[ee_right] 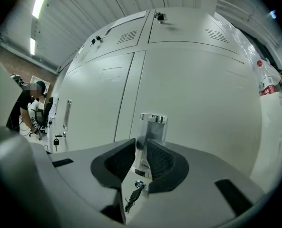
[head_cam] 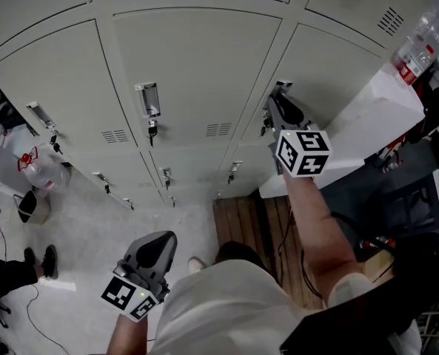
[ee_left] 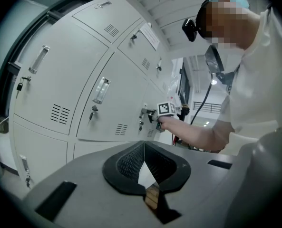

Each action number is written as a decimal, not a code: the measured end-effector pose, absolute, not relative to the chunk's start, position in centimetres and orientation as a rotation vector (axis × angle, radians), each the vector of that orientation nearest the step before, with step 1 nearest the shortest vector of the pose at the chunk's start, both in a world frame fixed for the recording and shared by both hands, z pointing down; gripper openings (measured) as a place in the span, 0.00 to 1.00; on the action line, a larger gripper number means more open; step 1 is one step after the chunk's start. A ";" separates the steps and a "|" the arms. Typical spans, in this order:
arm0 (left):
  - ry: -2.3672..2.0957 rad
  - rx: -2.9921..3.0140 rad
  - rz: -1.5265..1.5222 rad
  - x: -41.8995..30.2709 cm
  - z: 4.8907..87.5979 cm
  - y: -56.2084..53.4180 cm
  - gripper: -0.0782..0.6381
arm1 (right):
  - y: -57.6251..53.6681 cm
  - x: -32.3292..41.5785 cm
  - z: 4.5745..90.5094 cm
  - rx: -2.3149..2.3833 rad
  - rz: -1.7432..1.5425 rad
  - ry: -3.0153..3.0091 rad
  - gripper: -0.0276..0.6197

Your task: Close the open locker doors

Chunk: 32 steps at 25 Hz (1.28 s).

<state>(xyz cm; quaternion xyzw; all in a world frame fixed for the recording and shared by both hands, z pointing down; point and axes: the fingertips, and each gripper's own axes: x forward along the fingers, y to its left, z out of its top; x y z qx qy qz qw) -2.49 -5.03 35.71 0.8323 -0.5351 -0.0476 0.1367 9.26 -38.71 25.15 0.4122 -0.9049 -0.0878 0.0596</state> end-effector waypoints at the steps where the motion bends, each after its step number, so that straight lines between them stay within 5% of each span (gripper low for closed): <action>1: -1.554 2.404 -0.138 -2.6 35.8 -4.8 0.13 | -38.6 9.2 25.3 1.248 -0.263 -2.739 0.10; 32: -1.530 2.438 -0.133 -1.8 35.5 -4.0 0.13 | -38.0 10.4 27.0 1.255 -0.225 -2.704 0.10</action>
